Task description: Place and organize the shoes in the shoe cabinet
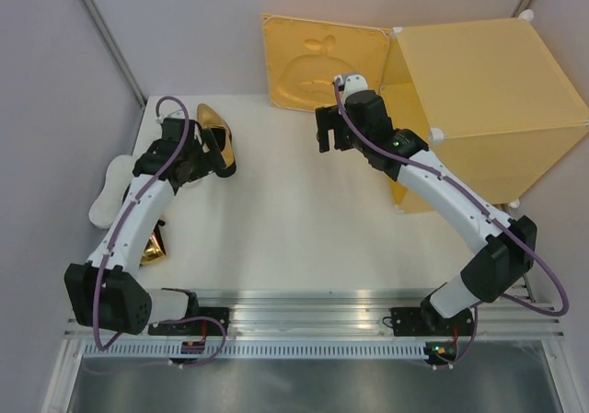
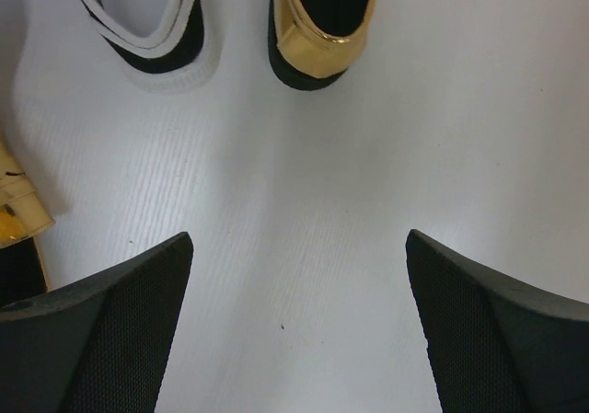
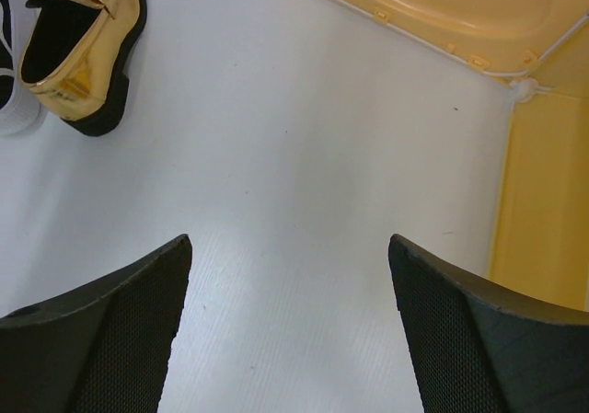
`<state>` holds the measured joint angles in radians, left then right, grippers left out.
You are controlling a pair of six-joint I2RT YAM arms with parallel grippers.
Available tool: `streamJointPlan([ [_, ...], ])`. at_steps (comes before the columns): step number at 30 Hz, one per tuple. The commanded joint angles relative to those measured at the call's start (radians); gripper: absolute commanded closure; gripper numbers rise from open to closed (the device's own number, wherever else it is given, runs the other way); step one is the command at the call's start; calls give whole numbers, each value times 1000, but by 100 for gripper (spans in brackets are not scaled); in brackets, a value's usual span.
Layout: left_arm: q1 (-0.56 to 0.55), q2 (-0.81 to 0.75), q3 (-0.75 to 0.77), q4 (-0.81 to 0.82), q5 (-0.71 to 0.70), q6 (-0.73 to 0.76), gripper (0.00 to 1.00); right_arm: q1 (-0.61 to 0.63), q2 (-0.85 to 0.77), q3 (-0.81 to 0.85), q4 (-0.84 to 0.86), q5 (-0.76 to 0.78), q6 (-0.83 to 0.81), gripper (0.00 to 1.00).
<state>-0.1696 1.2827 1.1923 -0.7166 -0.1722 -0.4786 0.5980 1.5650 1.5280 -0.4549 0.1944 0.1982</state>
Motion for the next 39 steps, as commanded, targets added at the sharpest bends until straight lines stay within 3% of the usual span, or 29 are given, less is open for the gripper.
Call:
streamJointPlan([
  [1, 80, 49, 62, 92, 2, -32, 0, 0, -68, -66, 28, -52, 24, 9],
  [12, 330, 292, 210, 123, -44, 5, 1, 0, -177, -218, 56, -139, 50, 9],
  [17, 387, 371, 256, 146, -203, 80, 1, 0, -207, -281, 100, -190, 49, 9],
  [21, 438, 417, 276, 143, -187, 112, 1, 0, -212, -312, 117, -245, 50, 9],
  [26, 443, 325, 169, 108, -102, 28, 0, 0, -207, -322, 111, -247, 60, 9],
  [32, 443, 201, -58, 88, -213, 1, 0, 0, -200, -328, 114, -277, 84, 9],
  [39, 432, 48, -219, 63, -318, -34, 2, 0, -189, -339, 114, -302, 109, 9],
])
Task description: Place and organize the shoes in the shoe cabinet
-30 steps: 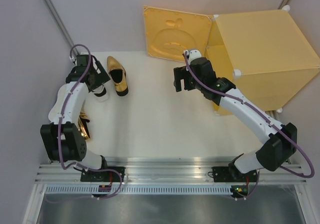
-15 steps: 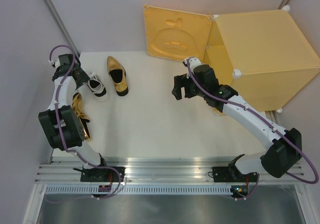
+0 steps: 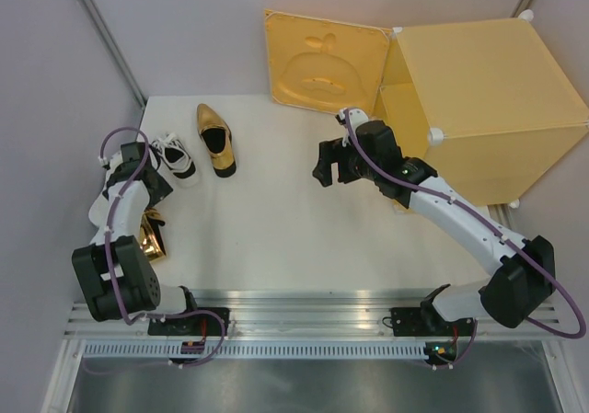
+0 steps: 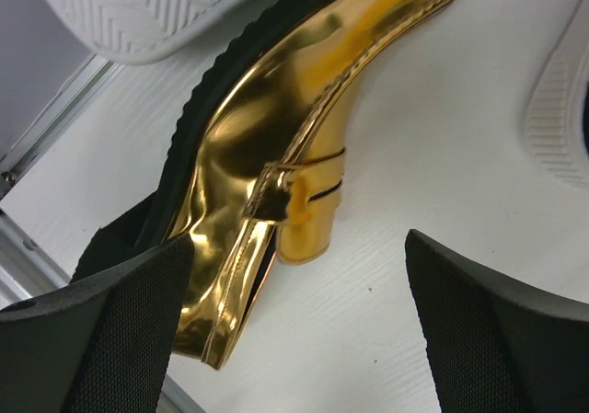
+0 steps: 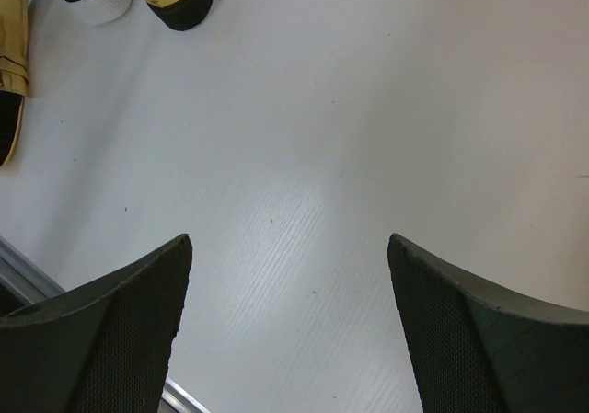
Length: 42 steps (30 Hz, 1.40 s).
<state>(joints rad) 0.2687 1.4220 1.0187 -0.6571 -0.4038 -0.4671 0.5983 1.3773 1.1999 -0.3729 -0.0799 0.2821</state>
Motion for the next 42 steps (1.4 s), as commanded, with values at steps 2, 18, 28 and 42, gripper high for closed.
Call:
streamJointPlan([
  [2, -8, -112, -83, 1, -98, -50, 2, 1, 2, -14, 40, -40, 34, 9],
  [18, -17, 12, -117, -42, -285, -48, 15, 0, 0, -74, 100, -106, 95, 9],
  [28, -19, 19, -118, -56, -293, -74, 16, 0, -9, -99, 118, -106, 104, 10],
  [42, -19, -189, -158, -96, -290, -123, 17, 1, -7, -85, 106, -110, 104, 10],
])
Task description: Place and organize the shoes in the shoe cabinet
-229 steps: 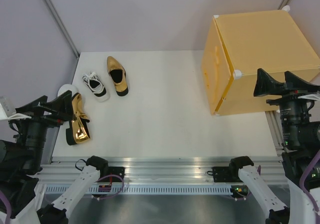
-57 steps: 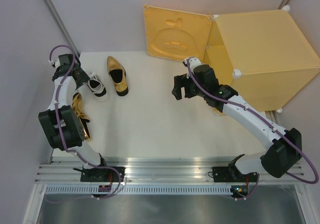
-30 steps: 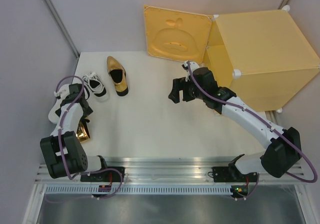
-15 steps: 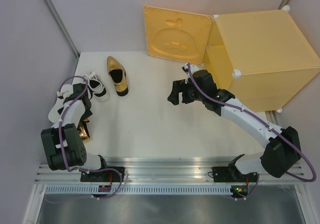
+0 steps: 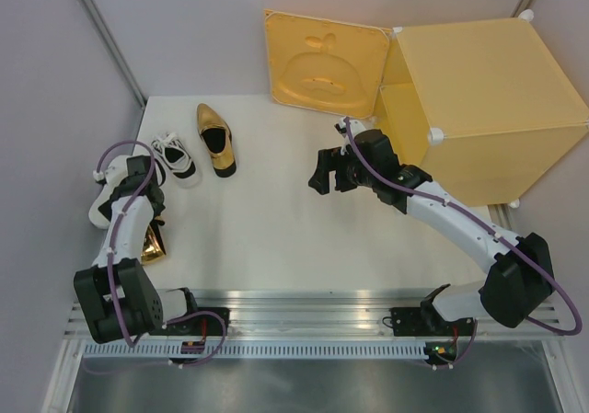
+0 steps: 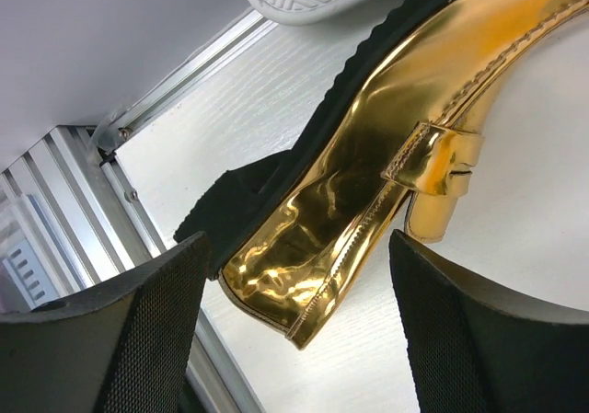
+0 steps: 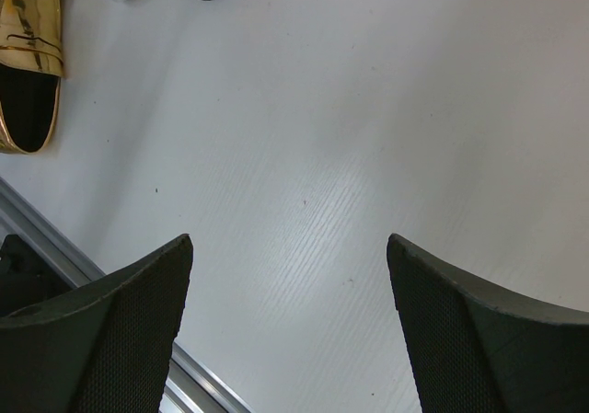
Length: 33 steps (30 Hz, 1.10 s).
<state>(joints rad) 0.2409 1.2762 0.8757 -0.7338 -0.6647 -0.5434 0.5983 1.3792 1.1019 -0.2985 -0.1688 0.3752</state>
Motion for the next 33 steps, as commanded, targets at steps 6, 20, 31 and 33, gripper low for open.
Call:
streamJointPlan([
  [6, 9, 38, 0, -16, 54, -27, 14, 0, -19, 3, 33, -28, 21, 10],
  [20, 11, 170, 35, -69, -35, -90, 15, 1, -35, -25, 30, -11, 16, 10],
  [31, 12, 175, 37, -67, -61, -93, 73, 0, -14, -2, 36, -17, 19, 10],
  [33, 12, 167, 40, -67, -56, -89, 91, 0, -17, 1, 36, -15, 19, 10],
])
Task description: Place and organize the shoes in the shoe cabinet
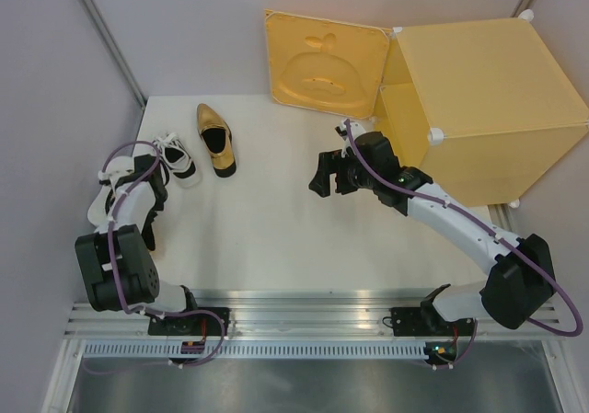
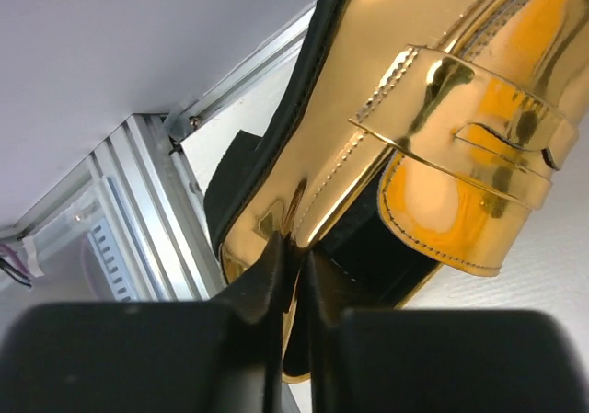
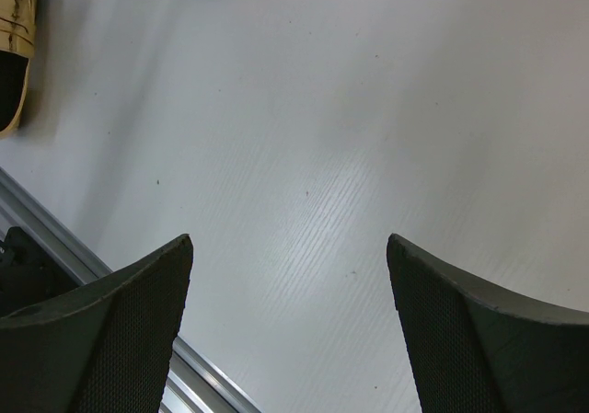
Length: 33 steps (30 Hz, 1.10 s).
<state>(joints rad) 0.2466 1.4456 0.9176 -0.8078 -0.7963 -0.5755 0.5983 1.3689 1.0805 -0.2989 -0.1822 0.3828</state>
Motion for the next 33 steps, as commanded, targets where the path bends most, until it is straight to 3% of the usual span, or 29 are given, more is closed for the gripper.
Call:
streamJointPlan([
  [1, 6, -5, -2, 6, 81, -50, 97, 0, -7, 25, 38, -2, 11, 10],
  [7, -1, -71, -5, 2, 137, -35, 98, 0, -13, 36, 29, 3, 10, 10],
  [12, -76, -198, -6, -8, 216, -18, 98, 0, -21, 56, 14, 20, -5, 10],
  [19, -236, -324, 81, -53, 500, 19, 98, 0, -28, 101, -17, 78, -41, 10],
  [23, -447, -269, 186, -56, 650, 72, 98, 0, -47, 111, -45, 147, -64, 10],
  [28, -576, -125, 302, -28, 899, 178, 98, 0, -102, 98, -59, 239, -78, 11],
  [33, -747, 72, 428, 39, 1002, 322, 98, 0, -154, 52, -57, 309, -91, 11],
])
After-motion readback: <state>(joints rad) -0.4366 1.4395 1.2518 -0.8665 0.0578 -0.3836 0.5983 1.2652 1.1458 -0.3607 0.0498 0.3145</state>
